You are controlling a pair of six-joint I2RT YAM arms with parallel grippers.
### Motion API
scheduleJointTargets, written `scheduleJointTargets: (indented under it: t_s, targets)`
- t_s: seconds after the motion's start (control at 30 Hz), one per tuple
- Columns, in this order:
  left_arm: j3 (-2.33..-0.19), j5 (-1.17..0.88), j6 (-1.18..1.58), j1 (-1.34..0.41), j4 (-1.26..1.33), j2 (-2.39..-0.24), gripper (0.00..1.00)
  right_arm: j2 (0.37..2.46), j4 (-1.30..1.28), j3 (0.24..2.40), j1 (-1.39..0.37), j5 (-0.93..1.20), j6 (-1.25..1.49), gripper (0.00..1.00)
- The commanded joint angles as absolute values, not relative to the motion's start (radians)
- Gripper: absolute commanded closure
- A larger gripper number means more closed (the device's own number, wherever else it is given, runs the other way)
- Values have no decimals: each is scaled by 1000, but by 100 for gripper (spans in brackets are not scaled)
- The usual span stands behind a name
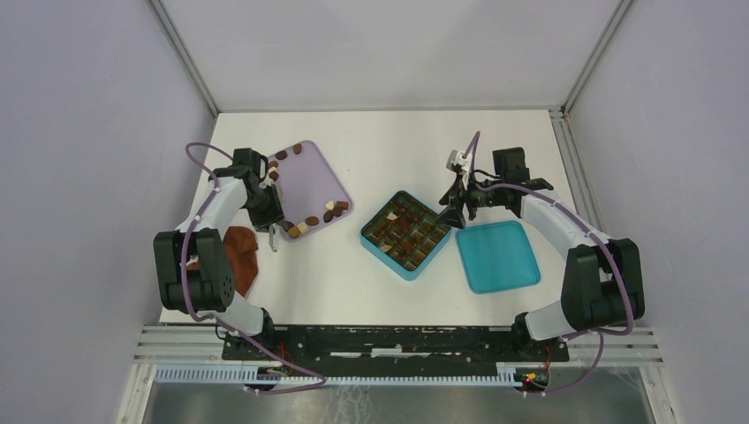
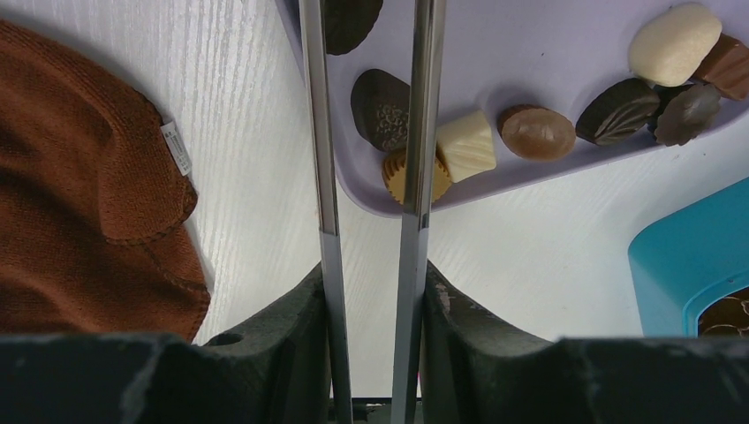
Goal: Pack the chocolate
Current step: Pick up the fake chocolate from the plate.
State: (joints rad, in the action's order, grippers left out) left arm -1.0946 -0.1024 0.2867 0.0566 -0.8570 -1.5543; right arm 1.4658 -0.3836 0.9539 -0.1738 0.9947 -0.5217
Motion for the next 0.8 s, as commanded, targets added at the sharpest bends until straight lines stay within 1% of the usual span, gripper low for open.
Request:
scheduleJointTargets:
  t_s: [0.0, 0.03, 0.07, 0.13, 0.17, 0.77]
  targets:
    - [-1138, -97, 307, 60, -834, -1554, 68, 1434, -384, 997, -173, 1023, -541, 29]
    - [-1138, -101, 308, 60, -835, -1549, 72, 1434, -385, 997, -172, 1023, -541, 29]
    - [-1138, -104, 307, 61, -837, -1546, 79, 1436, -386, 997, -173, 1023, -541, 29]
    - [-1141, -118, 304, 61, -841, -1537, 94, 1435, -385, 997, -173, 1023, -541, 29]
    - [-1143, -125, 304, 61, -842, -1530, 98, 1434, -385, 997, -173, 1021, -541, 29]
    - [-1147, -202, 282, 60, -834, -1454, 98, 1436, -385, 997, -173, 1016, -544, 29]
